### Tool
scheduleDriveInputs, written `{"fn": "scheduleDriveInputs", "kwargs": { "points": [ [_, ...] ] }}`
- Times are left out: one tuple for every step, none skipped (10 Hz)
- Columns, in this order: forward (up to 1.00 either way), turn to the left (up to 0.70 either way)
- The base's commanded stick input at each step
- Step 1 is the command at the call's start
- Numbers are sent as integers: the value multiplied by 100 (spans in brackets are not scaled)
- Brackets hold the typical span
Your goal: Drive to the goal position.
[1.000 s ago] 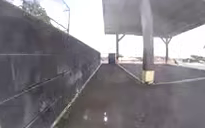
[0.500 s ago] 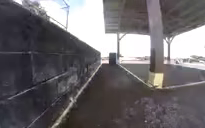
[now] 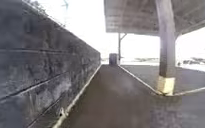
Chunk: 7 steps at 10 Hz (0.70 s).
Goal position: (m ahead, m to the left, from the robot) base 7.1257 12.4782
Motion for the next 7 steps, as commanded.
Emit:
{"fn": "scheduleDriveInputs", "kwargs": {
  "points": [
    [70, 0],
    [70, 0],
    [70, 0],
    [70, 0],
    [70, 0],
    [70, 0],
    [70, 0]
  ]
}}
